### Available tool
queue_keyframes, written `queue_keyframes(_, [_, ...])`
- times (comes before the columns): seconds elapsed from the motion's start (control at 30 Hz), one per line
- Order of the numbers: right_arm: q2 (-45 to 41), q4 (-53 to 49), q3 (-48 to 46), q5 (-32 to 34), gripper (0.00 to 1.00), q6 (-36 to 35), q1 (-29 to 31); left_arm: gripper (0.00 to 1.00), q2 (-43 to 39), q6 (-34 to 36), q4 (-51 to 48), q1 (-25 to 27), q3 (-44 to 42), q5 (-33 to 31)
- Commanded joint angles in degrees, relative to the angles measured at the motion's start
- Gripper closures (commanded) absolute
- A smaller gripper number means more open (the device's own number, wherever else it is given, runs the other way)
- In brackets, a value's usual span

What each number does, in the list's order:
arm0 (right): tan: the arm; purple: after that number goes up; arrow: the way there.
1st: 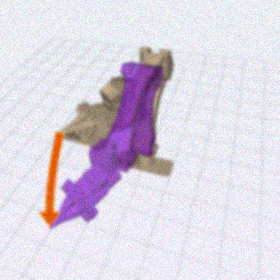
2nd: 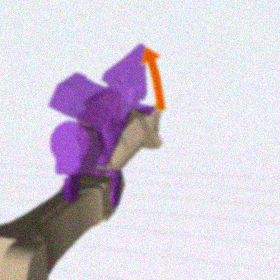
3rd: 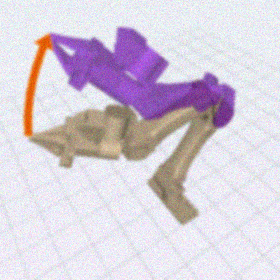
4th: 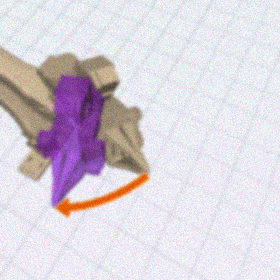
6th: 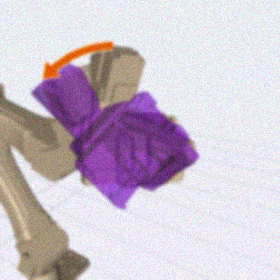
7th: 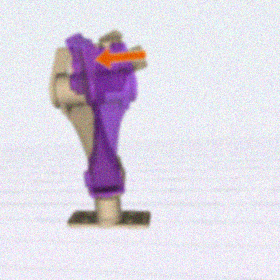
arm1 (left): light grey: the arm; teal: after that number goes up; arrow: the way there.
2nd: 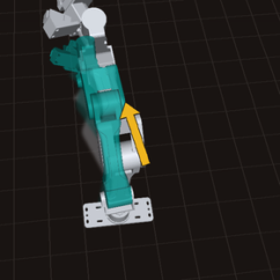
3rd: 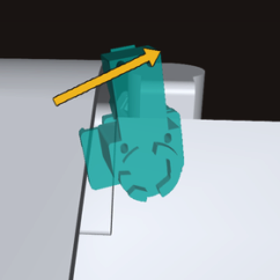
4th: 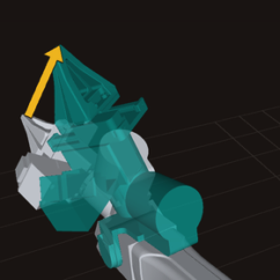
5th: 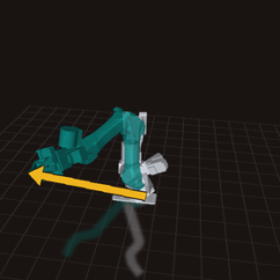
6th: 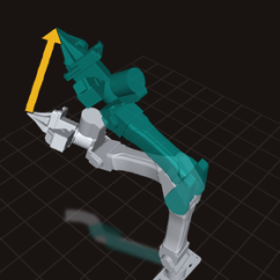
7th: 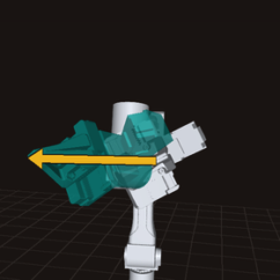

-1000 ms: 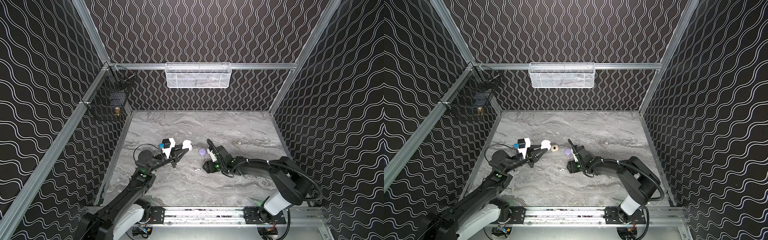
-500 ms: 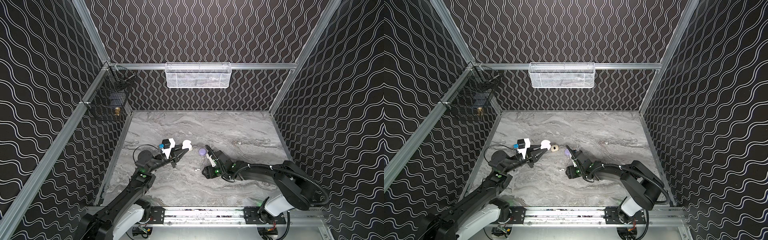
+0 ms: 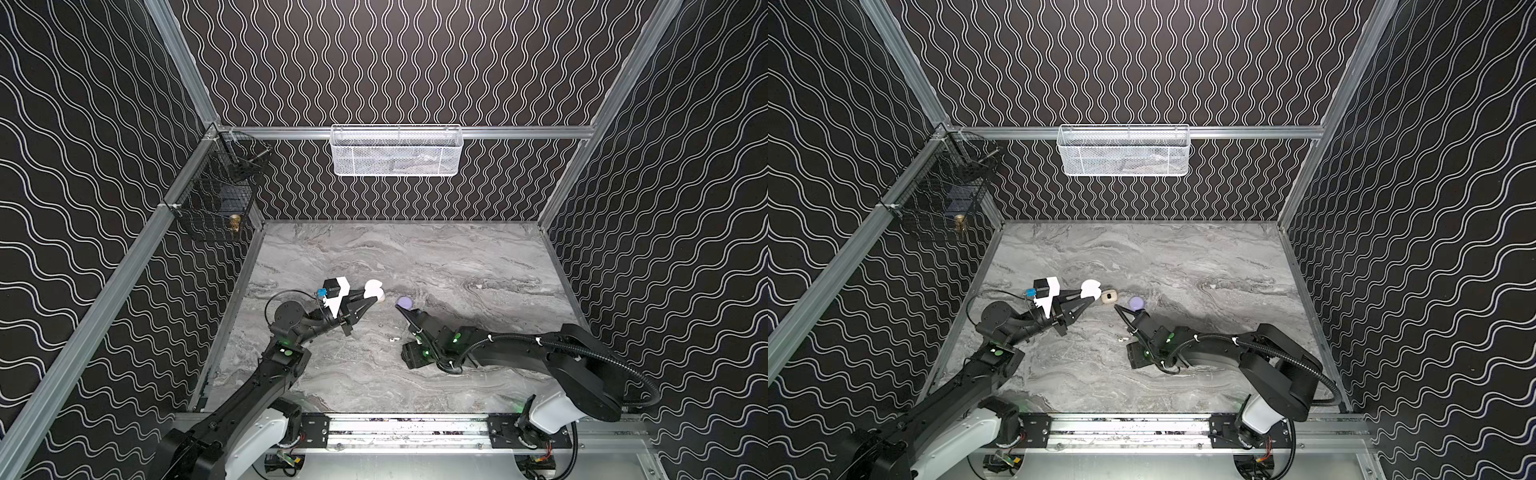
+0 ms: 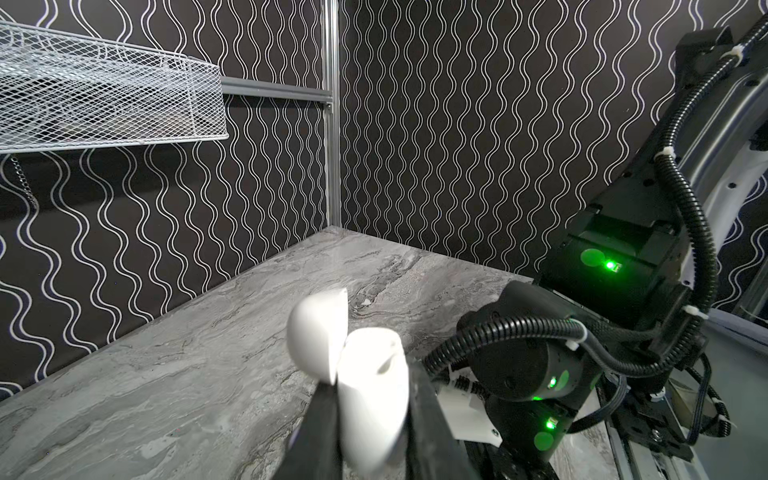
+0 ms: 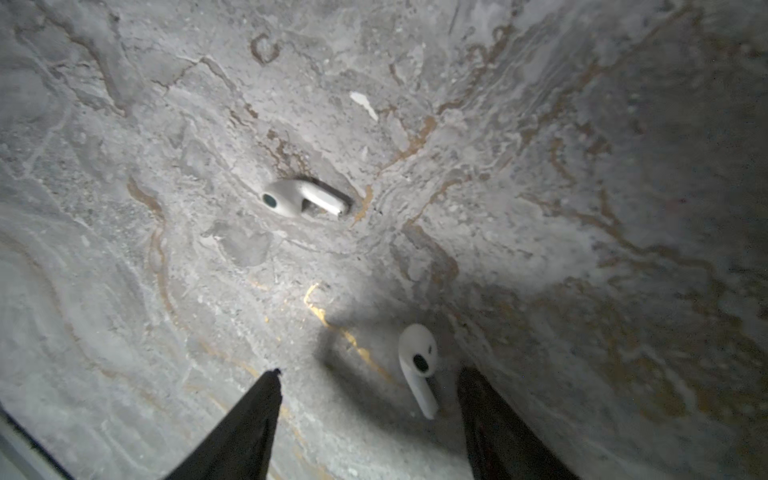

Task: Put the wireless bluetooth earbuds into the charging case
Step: 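Lower the right gripper and close on a white earbud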

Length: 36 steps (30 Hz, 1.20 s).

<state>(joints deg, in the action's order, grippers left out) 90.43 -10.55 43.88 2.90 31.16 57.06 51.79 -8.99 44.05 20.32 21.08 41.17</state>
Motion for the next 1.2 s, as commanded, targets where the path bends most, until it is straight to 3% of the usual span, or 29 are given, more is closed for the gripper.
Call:
queue_keyframes(0.0, [0.31,-2.98,0.9,1.36,0.3,1.76,1.06,1.0,-0.2,-0.5,2.22,-0.01,0.1,0.7])
queue_keyframes(0.13, [0.89,-3.6,2.32,1.41,0.39,2.11,2.07,1.0,-0.2,-0.41,2.14,-0.02,0.12,0.63])
queue_keyframes(0.33, [1.98,-4.28,3.47,1.99,0.43,2.55,2.55,1.0,-0.54,-0.41,2.26,-0.04,-0.16,0.45])
queue_keyframes(0.67, [0.27,-8.97,5.75,7.5,0.39,2.32,2.56,1.0,-0.97,-0.41,2.32,-0.01,-0.33,0.56])
queue_keyframes(1.17, [9.11,-13.39,12.17,11.43,0.45,0.88,2.54,1.0,-1.48,-0.61,2.64,-0.1,-0.68,0.88])
